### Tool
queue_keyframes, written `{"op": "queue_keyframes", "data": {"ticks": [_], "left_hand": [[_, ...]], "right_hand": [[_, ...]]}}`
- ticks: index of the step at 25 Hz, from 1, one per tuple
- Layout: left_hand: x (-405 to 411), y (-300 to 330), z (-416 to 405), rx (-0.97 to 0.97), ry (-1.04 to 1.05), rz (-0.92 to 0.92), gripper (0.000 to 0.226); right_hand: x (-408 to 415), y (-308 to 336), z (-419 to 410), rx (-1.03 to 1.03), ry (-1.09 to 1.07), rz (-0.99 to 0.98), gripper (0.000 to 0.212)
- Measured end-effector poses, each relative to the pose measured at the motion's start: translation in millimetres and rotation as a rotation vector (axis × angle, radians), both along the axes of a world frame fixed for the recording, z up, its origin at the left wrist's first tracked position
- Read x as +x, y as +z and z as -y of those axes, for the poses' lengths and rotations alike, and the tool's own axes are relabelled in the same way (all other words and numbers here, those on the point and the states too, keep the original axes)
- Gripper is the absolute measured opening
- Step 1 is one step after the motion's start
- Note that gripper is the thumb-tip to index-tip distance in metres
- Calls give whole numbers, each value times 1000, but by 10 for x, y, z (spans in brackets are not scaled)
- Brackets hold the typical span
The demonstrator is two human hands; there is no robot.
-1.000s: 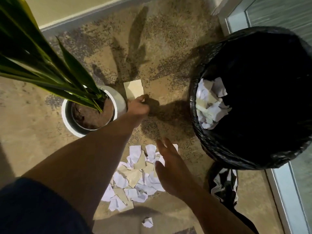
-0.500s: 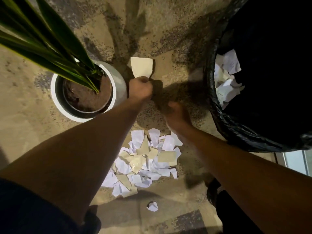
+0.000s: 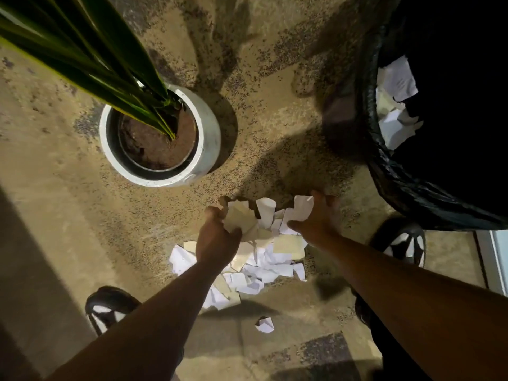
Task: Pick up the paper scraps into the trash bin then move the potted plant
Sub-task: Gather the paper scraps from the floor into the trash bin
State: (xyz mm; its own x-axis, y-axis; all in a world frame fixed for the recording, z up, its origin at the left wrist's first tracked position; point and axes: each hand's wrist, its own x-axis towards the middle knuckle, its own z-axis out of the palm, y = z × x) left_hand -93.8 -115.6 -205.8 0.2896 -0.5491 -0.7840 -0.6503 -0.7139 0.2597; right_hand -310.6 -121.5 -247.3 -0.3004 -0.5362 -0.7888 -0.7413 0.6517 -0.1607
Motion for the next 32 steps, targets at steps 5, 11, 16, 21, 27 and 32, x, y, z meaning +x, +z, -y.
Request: {"op": "queue_keyframes", "data": {"ticks": [5, 11, 16, 21, 27, 32], "left_hand": [[-4, -246, -35, -2, -74, -36, 68], [-131, -364, 34, 42, 161, -106, 46], [-61, -208, -4, 46, 149, -170, 24], [53, 276, -63, -99, 430, -237, 14], [50, 1180, 48, -110, 735, -576, 15], [-72, 2100, 305, -32, 884, -942, 26]], "right_hand": [[239, -19, 5, 64, 58, 6, 83], [270, -51, 18, 91, 29, 149, 41], [272, 74, 26, 63, -88, 291, 22], [290, 507, -39, -56, -224, 310, 26], [504, 1511, 43, -221, -483, 351, 24], [587, 2722, 120, -369, -887, 564, 28]]}}
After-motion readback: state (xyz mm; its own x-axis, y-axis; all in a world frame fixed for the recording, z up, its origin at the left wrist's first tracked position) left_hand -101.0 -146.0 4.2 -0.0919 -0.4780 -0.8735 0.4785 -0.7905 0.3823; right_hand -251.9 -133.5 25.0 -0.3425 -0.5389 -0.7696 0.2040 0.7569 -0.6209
